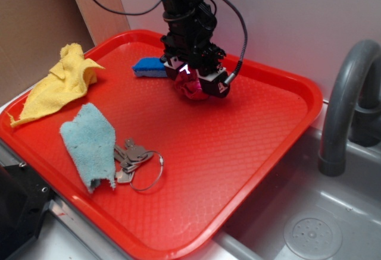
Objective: Grab the red paper.
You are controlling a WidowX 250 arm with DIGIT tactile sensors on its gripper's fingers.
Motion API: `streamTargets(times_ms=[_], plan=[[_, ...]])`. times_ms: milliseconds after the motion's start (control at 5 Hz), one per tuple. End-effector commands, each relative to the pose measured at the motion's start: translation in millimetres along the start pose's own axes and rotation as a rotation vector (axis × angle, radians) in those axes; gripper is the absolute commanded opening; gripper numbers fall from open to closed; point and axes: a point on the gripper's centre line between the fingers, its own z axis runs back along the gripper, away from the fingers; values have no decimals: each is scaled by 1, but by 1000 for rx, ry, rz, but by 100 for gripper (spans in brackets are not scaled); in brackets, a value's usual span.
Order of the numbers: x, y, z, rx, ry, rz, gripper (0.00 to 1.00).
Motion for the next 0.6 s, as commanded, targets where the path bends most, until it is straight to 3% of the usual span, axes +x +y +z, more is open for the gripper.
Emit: streamTargets(times_ms=[0,400], plan=[[-40,-11,96,19,-93,-9,0],[-90,10,197,-4,-102,147,0]])
